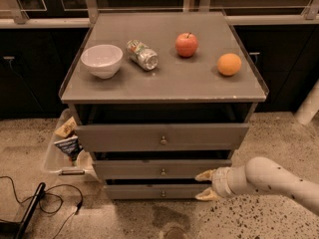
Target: Close middle drawer
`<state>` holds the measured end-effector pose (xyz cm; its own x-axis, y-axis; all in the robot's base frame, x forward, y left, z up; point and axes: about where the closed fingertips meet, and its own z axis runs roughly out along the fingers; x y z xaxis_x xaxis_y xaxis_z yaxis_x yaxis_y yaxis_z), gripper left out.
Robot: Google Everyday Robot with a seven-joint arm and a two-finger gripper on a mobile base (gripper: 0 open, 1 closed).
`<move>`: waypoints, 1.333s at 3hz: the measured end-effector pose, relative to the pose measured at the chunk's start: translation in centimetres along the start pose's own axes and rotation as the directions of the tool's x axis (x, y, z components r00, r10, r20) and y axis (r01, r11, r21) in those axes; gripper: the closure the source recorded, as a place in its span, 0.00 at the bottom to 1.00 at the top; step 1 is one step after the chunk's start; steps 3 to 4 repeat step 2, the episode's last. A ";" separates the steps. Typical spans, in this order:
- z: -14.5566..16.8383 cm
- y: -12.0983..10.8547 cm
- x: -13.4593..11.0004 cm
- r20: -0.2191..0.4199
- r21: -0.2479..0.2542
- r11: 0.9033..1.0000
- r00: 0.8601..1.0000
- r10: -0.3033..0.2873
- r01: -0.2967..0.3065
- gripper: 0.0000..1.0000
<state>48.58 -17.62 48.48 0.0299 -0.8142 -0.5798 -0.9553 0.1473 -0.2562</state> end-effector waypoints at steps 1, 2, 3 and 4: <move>0.0 0.0 0.0 0.000 0.000 1.000 1.000 0.000 0.000 0.00; 0.0 0.0 0.0 0.000 0.000 1.000 1.000 0.000 0.000 0.00; 0.0 0.0 0.0 0.000 0.000 1.000 1.000 0.000 0.000 0.00; 0.0 0.0 0.0 0.000 0.000 1.000 1.000 0.000 0.000 0.00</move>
Offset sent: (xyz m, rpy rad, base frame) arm 0.0000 0.0000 0.0000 0.0000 0.0000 0.0000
